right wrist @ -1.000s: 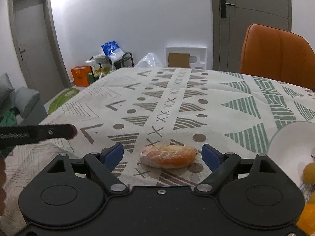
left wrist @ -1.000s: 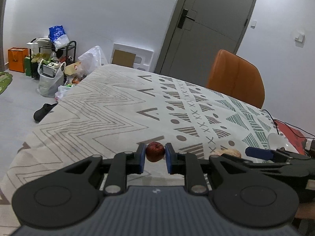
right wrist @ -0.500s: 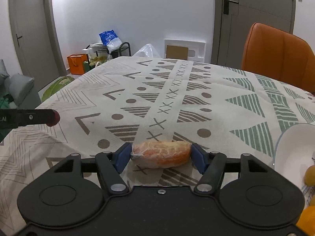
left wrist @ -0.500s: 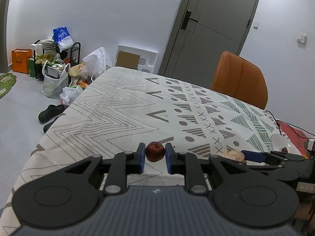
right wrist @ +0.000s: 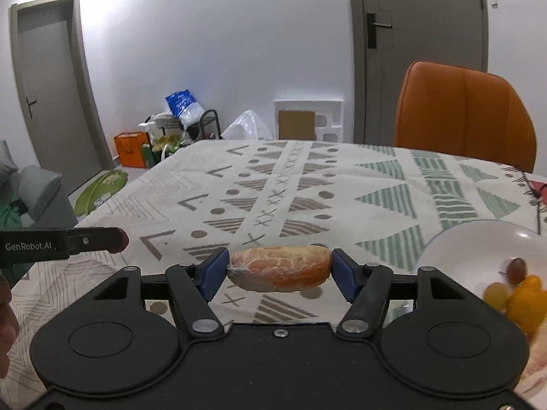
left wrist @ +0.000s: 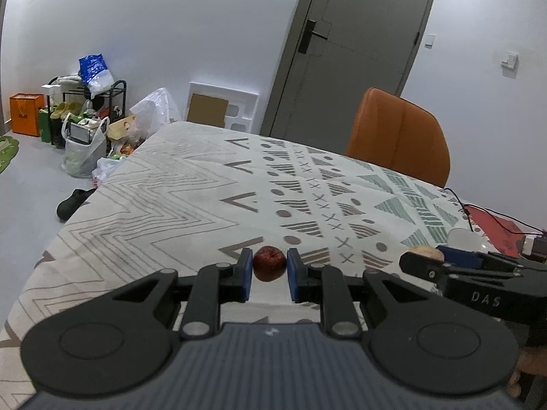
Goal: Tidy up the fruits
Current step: 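Close the left tool on the red apple while the right tool grasps the wrapped pomelo segment, then carry the apple and pomelo segment over the white plate and open both tools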
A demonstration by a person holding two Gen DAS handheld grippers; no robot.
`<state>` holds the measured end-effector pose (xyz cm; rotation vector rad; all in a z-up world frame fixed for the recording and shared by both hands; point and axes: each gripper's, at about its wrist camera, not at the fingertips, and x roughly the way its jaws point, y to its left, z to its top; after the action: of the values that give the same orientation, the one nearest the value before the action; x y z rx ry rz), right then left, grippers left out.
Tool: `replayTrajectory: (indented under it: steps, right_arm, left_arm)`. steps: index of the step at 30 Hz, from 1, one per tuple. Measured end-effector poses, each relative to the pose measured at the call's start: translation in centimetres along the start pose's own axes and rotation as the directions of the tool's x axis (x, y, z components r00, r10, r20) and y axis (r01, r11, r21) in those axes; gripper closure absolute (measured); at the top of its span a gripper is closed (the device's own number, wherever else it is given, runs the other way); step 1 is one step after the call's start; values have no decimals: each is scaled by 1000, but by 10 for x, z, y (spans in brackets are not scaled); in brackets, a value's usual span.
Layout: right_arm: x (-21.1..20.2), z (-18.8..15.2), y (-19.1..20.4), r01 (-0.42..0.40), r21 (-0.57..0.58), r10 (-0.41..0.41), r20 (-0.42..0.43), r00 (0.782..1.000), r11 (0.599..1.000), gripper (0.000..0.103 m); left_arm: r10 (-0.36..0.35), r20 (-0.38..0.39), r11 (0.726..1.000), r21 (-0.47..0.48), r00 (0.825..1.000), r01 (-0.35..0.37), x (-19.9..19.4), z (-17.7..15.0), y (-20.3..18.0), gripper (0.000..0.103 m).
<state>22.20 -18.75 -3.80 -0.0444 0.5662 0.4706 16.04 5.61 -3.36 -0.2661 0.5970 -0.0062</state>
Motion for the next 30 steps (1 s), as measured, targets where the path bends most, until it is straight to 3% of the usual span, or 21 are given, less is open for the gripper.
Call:
replayTrajectory:
  steps: [30]
  right_arm:
    - [-39, -9, -91, 160, 107, -168, 69, 983, 981, 40]
  left_arm:
    - [-79, -4, 992, 93, 997, 79, 8, -3, -70, 83]
